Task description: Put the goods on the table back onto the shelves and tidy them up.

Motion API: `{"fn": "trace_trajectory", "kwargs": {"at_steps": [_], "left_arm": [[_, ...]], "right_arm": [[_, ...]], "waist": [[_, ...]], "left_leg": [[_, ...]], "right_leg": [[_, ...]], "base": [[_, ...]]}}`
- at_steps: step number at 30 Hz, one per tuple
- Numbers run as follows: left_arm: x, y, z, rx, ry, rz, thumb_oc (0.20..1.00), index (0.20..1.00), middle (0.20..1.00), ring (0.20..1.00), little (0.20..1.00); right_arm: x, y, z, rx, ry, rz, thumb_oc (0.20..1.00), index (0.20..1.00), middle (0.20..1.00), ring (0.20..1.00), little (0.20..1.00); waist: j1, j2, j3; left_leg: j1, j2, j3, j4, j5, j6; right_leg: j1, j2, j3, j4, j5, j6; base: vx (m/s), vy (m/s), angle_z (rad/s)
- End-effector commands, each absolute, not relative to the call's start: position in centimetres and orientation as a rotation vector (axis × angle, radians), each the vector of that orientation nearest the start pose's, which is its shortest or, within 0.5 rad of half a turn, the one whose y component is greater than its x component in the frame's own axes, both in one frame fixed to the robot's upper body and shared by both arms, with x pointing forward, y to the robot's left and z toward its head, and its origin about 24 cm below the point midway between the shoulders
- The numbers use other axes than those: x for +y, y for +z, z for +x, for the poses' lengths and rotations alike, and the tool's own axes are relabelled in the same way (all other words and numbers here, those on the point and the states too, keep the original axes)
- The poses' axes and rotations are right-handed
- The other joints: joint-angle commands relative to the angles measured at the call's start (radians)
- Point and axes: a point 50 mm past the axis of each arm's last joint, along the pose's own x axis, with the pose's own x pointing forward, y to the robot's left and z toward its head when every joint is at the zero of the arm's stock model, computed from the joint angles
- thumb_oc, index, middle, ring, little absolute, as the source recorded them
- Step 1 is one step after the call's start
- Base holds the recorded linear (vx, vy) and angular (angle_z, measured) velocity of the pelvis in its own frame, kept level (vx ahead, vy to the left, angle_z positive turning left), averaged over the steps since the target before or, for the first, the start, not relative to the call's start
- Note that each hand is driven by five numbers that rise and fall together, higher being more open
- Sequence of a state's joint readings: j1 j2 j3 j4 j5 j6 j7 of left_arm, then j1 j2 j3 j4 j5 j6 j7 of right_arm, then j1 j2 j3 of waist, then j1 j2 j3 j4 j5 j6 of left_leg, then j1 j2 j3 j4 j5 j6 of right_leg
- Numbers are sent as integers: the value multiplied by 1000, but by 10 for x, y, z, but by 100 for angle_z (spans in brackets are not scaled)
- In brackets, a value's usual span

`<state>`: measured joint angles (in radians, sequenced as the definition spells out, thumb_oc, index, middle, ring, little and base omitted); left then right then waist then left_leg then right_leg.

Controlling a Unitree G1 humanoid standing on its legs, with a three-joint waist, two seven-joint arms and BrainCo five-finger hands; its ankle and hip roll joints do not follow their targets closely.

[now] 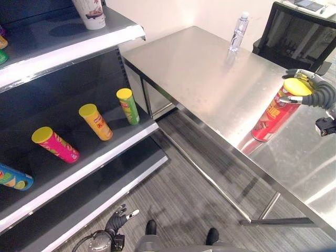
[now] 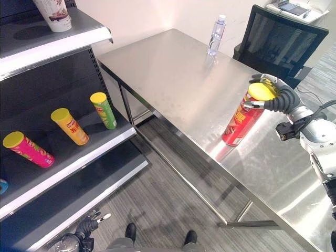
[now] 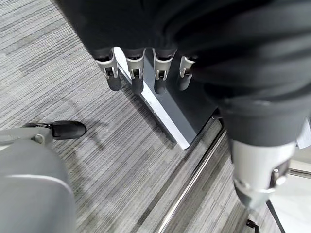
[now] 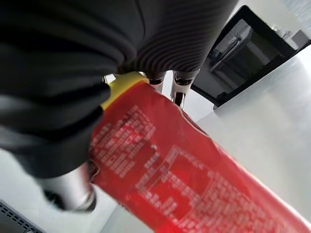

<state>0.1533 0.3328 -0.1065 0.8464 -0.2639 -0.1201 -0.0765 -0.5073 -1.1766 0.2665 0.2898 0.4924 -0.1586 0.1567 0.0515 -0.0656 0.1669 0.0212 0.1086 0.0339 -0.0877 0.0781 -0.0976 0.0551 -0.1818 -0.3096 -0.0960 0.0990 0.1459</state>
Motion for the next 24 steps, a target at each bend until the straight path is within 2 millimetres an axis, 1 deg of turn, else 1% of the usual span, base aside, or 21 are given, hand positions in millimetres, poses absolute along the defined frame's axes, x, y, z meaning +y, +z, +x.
{"fn": "trace_trajectory", "kwargs": {"at_steps": [1, 3, 10, 12, 13, 14, 16, 17, 18, 19, 20, 21, 22, 23, 24], "left_arm": [[274, -112, 138, 783, 159, 106, 1000, 1000, 1000, 1000, 1000], [274, -112, 138, 781, 160, 102, 1000, 1000, 1000, 1000, 1000], [276, -113, 137, 781, 183, 87, 1000, 1000, 1000, 1000, 1000], [277, -113, 138, 781, 201, 79, 1000, 1000, 1000, 1000, 1000], [280, -112, 138, 775, 229, 70, 1000, 1000, 1000, 1000, 1000], [280, -112, 139, 774, 229, 70, 1000, 1000, 1000, 1000, 1000], [283, -111, 140, 769, 248, 66, 1000, 1000, 1000, 1000, 1000], [285, -109, 142, 762, 255, 67, 1000, 1000, 1000, 1000, 1000], [287, -107, 145, 749, 266, 72, 1000, 1000, 1000, 1000, 1000], [292, -103, 148, 734, 281, 79, 1000, 1000, 1000, 1000, 1000], [297, -99, 150, 715, 300, 83, 1000, 1000, 1000, 1000, 1000], [301, -96, 155, 699, 316, 80, 1000, 1000, 1000, 1000, 1000], [301, -96, 155, 699, 316, 80, 1000, 1000, 1000, 1000, 1000], [303, -95, 155, 695, 333, 73, 1000, 1000, 1000, 1000, 1000], [303, -95, 155, 695, 333, 73, 1000, 1000, 1000, 1000, 1000]], "right_arm": [[-293, 252, 317, -282, 183, -766, 200, 200, 200, 200, 200], [-290, 253, 318, -270, 210, -783, 200, 200, 200, 200, 200], [-285, 263, 320, -322, 201, -781, 200, 200, 200, 200, 200], [-281, 270, 319, -376, 190, -759, 200, 200, 200, 200, 200], [-272, 284, 317, -461, 183, -746, 200, 200, 200, 200, 200], [-272, 284, 317, -461, 182, -745, 200, 200, 200, 200, 200], [-263, 294, 314, -537, 184, -731, 200, 200, 200, 200, 200], [-261, 301, 310, -581, 173, -731, 200, 200, 200, 200, 200], [-261, 304, 305, -618, 154, -724, 200, 200, 200, 200, 200], [-262, 305, 301, -642, 136, -722, 200, 200, 200, 200, 200], [-261, 313, 296, -688, 112, -732, 200, 200, 200, 200, 200], [-255, 321, 292, -744, 111, -741, 200, 200, 200, 200, 200], [-255, 321, 291, -745, 110, -741, 200, 200, 200, 200, 200], [-249, 325, 289, -786, 118, -734, 200, 200, 200, 200, 200], [-249, 324, 289, -786, 117, -734, 200, 200, 200, 200, 200]], "waist": [[63, -33, 22], [66, -36, 24], [72, -36, 24], [73, -34, 22], [79, -32, 20], [79, -32, 20], [85, -31, 19], [84, -26, 19], [77, -20, 28], [75, -19, 35], [72, -18, 39], [73, -18, 30], [75, -18, 31], [82, -18, 27], [81, -18, 28]], "left_leg": [[7, -14, -139, 0, -74, -30], [3, -18, -164, 0, -74, -30], [-1, -30, -203, 0, -76, -24], [0, -36, -215, 0, -78, -21], [0, -46, -232, 0, -83, -14], [0, -47, -231, 0, -83, -14], [0, -58, -245, 2, -89, -6], [-3, -62, -257, 5, -87, -1], [-10, -63, -269, 10, -82, 2], [-16, -63, -277, 11, -75, 6], [-21, -65, -288, 14, -72, 8], [-24, -67, -293, 11, -57, 6], [-23, -67, -291, 11, -57, 6], [-26, -65, -304, 10, -47, 1], [-25, -65, -305, 10, -47, 1]], "right_leg": [[58, -19, 14, 9, -114, 46], [57, -17, 17, 9, -117, 44], [54, -17, 37, 9, -120, 43], [52, -19, 43, 9, -119, 44], [50, -26, 47, 9, -117, 47], [50, -26, 47, 9, -117, 47], [49, -32, 52, 14, -116, 49], [45, -34, 65, 40, -129, 47], [23, -31, 109, 96, -152, 41], [-17, -16, 186, 160, -182, 42], [-25, 14, 273, 180, -219, 44], [-28, 48, 357, 173, -233, 23], [-28, 49, 359, 173, -233, 23], [-16, 61, 368, 153, -238, 9], [-13, 62, 367, 151, -237, 8]], "base": [[0, 0, 0], [0, 0, 0], [0, 0, 0], [3, 22, -6], [-1, 28, -5], [-2, 24, -6], [-1, -5, -6], [0, 0, 0], [-47, -11, 4], [-70, -32, 9], [-63, -65, 21], [-34, -71, 23], [0, -112, 20], [9, -77, 4], [0, -308, 4]]}}
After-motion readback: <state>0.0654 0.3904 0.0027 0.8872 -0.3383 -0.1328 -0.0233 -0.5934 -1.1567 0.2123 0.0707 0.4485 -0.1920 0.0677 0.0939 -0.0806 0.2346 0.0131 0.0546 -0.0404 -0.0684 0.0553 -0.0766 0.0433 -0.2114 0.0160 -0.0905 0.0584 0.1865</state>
